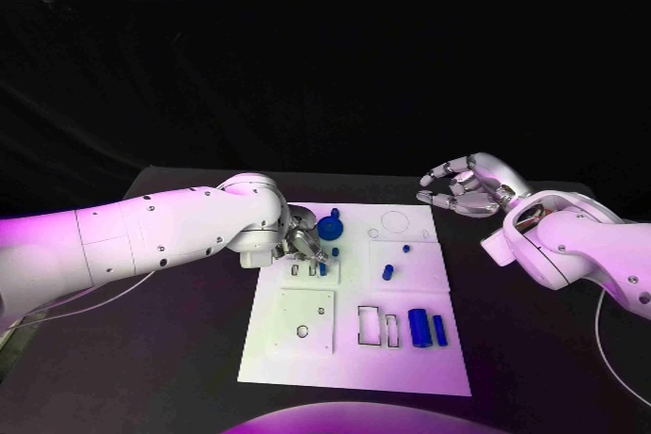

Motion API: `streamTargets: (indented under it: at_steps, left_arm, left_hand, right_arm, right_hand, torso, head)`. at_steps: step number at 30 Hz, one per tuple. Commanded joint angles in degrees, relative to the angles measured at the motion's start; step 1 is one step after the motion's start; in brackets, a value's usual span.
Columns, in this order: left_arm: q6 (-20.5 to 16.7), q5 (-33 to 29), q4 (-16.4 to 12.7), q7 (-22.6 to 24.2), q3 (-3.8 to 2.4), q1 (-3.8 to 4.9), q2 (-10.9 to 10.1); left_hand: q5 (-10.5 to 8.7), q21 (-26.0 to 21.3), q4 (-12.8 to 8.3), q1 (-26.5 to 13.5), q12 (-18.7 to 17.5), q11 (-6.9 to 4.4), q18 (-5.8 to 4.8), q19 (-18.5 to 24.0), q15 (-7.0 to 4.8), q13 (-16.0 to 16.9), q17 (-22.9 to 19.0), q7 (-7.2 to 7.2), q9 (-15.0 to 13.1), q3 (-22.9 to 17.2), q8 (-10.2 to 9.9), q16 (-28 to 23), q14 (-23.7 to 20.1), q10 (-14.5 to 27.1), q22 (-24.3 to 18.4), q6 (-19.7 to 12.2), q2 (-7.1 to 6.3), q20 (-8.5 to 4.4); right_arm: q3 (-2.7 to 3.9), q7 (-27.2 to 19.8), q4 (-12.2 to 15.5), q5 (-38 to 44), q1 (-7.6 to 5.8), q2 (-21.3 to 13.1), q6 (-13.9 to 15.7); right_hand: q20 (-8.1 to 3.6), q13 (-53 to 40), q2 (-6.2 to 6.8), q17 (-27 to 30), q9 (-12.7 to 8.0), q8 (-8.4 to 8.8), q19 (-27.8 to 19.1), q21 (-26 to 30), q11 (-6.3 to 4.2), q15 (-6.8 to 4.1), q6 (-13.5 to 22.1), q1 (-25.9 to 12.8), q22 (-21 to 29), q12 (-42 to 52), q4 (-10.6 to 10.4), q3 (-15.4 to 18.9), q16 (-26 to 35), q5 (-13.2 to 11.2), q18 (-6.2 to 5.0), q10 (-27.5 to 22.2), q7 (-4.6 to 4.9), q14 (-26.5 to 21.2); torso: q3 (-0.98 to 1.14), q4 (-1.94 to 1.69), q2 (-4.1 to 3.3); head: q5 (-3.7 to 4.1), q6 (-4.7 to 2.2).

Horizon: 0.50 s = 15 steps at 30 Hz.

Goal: Assemble the parts on the task board

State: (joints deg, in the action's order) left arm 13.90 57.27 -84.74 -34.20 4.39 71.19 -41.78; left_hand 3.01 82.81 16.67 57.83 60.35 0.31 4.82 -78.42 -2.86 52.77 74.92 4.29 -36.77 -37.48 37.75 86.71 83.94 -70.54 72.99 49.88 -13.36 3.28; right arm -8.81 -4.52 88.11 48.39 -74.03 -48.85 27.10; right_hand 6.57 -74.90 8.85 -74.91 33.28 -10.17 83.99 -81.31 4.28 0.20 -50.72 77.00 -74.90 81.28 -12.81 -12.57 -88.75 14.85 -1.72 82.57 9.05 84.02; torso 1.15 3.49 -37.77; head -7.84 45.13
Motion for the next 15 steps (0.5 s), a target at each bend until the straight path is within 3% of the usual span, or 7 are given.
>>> streamTargets:
  at_steps: [1, 15]
  left_arm:
    - [1.4, -0.7, 0.0, 0.3, 0.02, 0.03, 0.3]
    - [1.2, -0.7, 0.6, 0.6, 0.15, -0.03, 0.7]
  left_hand:
    - [-0.08, 0.2, -0.1, 0.3, 0.2, -0.18, -1.19, -0.3, -0.33, 0.0, 10.9, -0.05, -0.1, -0.7, 0.2, 0.2, 4.8, 0.0, 0.1, 0.1, -0.59, 0.02]
    - [-0.09, 0.2, -0.6, 3.3, 0.2, -0.41, -1.20, -0.4, -0.52, 0.1, 10.9, -0.28, -1.0, -5.5, 0.9, 0.3, 4.8, -0.1, 0.2, -0.1, -0.20, -0.12]
  right_arm:
    - [0.01, 0.1, 0.0, 0.5, 0.08, 0.1, -1.1]
    - [0.01, 0.3, -0.1, 0.5, 0.17, 0.2, -1.6]
  right_hand:
    - [-0.44, -6.2, -0.19, -9.6, 0.1, -0.40, 0.5, 0.1, -0.12, -0.13, 0.4, 0.5, -9.1, -0.1, -0.2, 0.2, 0.3, 0.3, -0.60, -0.1, -0.10, 4.8]
    - [-0.44, -6.3, -0.28, -9.6, 0.1, -0.45, 0.5, 0.2, -0.12, -0.13, 0.4, 0.5, -9.1, -0.1, -0.3, 0.2, 0.3, 0.3, -0.60, 0.0, -0.10, 4.7]
  torso:
    - [0.00, 0.06, -0.04]
    - [0.01, 0.03, -0.02]
  head:
    - [-0.01, 0.07]
    - [0.07, 0.27]
